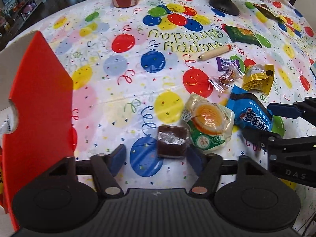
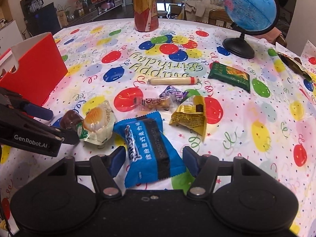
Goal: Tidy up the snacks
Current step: 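Grasp the brown chocolate with the left gripper while the right grasps the blue bar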
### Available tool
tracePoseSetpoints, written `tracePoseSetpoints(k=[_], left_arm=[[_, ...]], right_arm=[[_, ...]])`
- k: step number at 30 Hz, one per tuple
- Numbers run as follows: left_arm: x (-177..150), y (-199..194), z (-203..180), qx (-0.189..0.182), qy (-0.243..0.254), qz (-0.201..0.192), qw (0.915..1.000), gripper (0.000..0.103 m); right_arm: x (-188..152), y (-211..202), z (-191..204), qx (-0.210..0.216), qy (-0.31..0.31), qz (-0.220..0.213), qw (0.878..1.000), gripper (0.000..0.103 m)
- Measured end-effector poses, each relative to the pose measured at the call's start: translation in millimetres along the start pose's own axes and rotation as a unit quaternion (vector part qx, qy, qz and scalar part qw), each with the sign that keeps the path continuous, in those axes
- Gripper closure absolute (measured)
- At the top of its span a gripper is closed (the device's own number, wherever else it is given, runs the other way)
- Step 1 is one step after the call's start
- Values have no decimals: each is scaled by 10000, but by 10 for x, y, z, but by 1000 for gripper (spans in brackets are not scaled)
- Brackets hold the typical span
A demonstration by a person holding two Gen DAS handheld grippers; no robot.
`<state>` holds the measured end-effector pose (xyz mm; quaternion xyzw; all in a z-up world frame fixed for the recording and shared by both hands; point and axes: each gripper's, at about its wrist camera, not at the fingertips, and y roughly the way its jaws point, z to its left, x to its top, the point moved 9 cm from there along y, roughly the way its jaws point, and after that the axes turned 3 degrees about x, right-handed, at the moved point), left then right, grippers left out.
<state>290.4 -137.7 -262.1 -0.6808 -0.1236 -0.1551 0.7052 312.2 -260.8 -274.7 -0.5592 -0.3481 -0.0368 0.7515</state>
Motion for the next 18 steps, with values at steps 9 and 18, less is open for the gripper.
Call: tracePoseSetpoints(k=[9, 18], left_arm=[[78, -7, -36, -39, 39, -99, 9999, 71], [36, -87, 49, -140, -234, -36, 9996, 73]], right_arm=[[17, 6, -1, -70, 64, -70, 9999, 54], [17, -211, -11, -182, 488, -252, 9983, 57]])
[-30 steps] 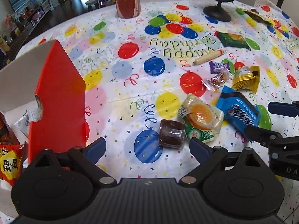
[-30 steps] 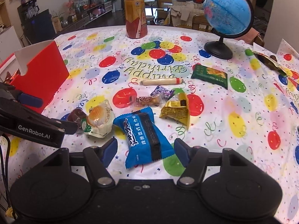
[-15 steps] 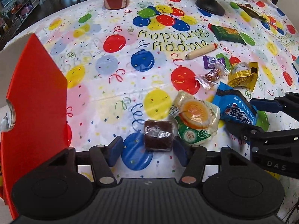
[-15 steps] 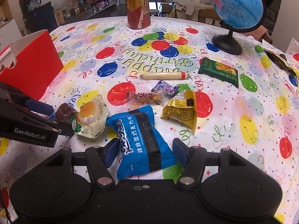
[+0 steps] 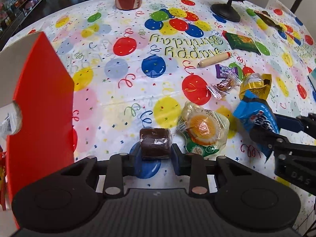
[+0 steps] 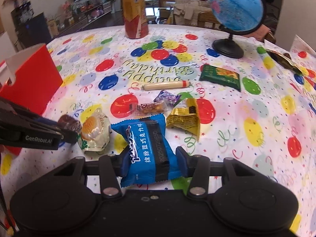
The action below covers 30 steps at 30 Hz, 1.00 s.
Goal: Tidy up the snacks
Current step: 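Grasp the brown chocolate with the left gripper while the right grasps the blue bar, then carry the chocolate and blue bar into the red box and open both grippers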
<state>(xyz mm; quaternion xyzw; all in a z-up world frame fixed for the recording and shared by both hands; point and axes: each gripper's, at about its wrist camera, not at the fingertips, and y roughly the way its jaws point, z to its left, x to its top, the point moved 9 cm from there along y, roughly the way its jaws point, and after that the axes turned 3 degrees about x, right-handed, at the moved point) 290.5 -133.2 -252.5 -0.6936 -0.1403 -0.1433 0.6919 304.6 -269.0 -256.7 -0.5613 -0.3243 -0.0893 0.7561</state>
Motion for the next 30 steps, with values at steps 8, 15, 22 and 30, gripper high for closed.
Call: tracePoseSetpoints(k=[8, 15, 22, 30], left_arm=[[-25, -311, 69, -186, -155, -178, 9995, 73], [-34, -706, 158, -326, -223, -474, 9981, 73], [-65, -1061, 310, -441, -307, -711, 9960, 73], [-125, -1398, 580, -508, -446, -964, 9930, 73]], right_arm=[[27, -365, 132, -10, 271, -237, 9993, 58], [88, -707, 234, -106, 546, -498, 9972, 57], [170, -991, 459, -192, 599, -731, 9953, 57], [287, -1231, 850, -201, 391, -974, 9943, 57]])
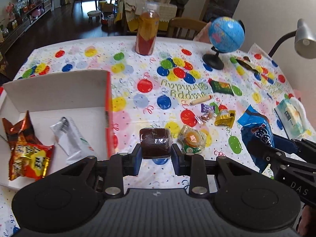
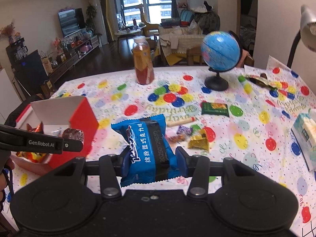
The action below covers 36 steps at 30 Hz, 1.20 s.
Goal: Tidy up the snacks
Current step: 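Carry the chocolate and blue bar into the red box and open both grippers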
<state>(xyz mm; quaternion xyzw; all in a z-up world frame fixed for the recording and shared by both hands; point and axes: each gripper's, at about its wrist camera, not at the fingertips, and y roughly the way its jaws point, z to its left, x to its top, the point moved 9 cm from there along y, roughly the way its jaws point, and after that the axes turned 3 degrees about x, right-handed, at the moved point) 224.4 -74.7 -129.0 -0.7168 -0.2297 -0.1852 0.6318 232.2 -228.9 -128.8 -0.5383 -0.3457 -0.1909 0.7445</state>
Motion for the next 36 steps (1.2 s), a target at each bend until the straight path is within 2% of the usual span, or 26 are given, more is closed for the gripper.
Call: tracePoseSetpoints(k=[8, 17, 25, 36], left_arm=[[48, -307, 351, 41, -165, -261, 9995, 73], [28, -520, 875, 245, -391, -443, 9980, 73], [0, -559, 1422, 520, -608, -459, 9957, 73], [-25, -438, 2070, 844, -920, -369, 9915, 73]], right_arm=[[147, -71, 471, 191, -232, -189, 9994, 58], [209, 33, 1094, 519, -498, -223, 9972, 58], [200, 233, 1579, 753, -675, -84, 9948, 58], [203, 597, 2031, 824, -880, 170, 9926, 58]])
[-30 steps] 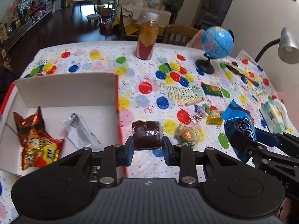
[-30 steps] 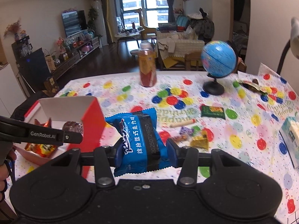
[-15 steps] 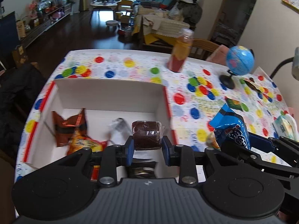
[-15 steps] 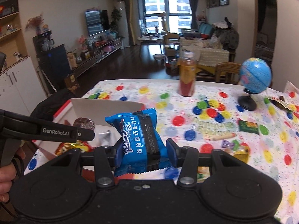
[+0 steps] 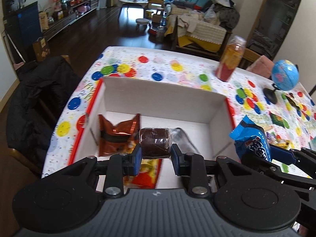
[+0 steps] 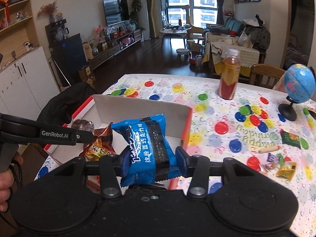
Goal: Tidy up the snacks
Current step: 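Carry the chocolate and blue bar into the red box and open both grippers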
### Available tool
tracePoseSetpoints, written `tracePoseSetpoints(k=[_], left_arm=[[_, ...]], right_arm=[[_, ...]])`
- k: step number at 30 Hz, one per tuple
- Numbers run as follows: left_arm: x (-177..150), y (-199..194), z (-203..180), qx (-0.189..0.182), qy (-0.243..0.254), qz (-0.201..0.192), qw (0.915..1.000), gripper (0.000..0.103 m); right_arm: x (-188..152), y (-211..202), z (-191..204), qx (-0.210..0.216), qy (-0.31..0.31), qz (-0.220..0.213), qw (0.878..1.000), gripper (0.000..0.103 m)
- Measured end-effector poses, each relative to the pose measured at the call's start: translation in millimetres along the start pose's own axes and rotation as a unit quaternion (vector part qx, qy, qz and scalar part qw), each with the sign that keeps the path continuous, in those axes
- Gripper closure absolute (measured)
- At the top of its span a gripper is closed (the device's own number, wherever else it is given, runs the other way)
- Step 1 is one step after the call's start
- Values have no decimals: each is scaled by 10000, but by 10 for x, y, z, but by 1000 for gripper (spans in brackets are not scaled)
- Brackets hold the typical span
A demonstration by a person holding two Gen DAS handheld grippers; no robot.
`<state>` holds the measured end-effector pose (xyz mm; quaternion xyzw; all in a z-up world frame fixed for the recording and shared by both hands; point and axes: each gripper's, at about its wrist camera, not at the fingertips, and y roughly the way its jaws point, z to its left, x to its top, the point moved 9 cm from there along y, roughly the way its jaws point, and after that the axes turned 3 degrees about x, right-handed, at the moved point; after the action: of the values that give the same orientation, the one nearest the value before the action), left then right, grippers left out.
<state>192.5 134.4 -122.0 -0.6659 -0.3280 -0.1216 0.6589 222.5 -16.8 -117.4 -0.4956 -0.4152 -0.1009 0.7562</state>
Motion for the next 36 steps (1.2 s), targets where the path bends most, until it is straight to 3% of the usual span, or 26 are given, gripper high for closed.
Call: tracePoseSetpoints(k=[9, 18, 29, 36], left_arm=[[-59, 342, 410, 311, -196, 326, 9988, 73], [-158, 592, 481, 405, -82, 612, 9973, 73], [-239, 704, 494, 548, 22, 770, 9955, 73], [-317, 708, 481, 549, 20, 898, 9944, 72]], right_arm=[[-38, 464, 159, -27, -255, 388, 9989, 58], [-166, 894, 307, -17, -575, 813, 9950, 58], [-355, 1052, 369, 110, -634, 1181, 9909, 56], [-392, 1013, 362, 166, -578, 1180, 9912, 53]])
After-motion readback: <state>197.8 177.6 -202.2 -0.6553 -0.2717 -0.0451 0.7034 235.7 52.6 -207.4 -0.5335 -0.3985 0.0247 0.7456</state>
